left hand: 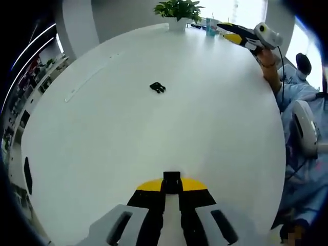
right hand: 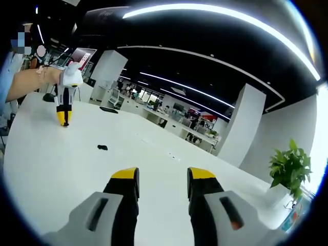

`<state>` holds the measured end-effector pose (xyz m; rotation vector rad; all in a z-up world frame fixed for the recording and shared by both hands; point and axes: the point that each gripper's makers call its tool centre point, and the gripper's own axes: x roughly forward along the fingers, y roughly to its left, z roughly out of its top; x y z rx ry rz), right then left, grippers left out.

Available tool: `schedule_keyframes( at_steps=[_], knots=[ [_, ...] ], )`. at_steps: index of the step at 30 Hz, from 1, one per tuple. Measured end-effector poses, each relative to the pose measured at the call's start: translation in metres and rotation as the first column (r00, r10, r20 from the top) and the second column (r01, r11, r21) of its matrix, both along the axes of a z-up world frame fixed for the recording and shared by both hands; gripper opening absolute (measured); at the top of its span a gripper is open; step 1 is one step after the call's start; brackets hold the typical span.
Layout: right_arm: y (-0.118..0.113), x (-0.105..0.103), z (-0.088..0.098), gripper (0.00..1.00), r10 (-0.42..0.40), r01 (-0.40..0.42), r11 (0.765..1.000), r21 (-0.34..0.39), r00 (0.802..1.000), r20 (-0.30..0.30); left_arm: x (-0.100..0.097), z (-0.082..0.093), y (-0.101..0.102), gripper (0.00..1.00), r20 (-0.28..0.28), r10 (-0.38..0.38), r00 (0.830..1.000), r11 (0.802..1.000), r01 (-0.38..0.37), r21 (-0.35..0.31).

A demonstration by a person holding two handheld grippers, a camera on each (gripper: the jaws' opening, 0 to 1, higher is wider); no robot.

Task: Snap the two parts of the plastic buckle together until the buckle closes and remains connected.

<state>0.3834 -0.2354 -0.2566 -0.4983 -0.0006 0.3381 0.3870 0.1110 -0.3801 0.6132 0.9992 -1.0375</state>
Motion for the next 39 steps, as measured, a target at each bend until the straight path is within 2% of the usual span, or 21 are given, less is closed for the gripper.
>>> schedule_keyframes(
  at_steps=[24, 39],
  knots=[
    [0.001, 0.0, 0.0, 0.38, 0.001, -0.001, 1.0, -0.005, 1.0, 0.0, -0.022, 0.0, -0.015, 0.09, -0.041, -0.083, 0.996, 0.995, 0.085, 0.059],
    [0.001, -0.001, 0.001, 0.38, 0.0, 0.0, 1.0, -0.006, 1.0, 0.003, -0.033, 0.001, -0.024, 0.09, -0.036, -0.155, 0.987, 0.982, 0.158, 0.108]
  ],
)
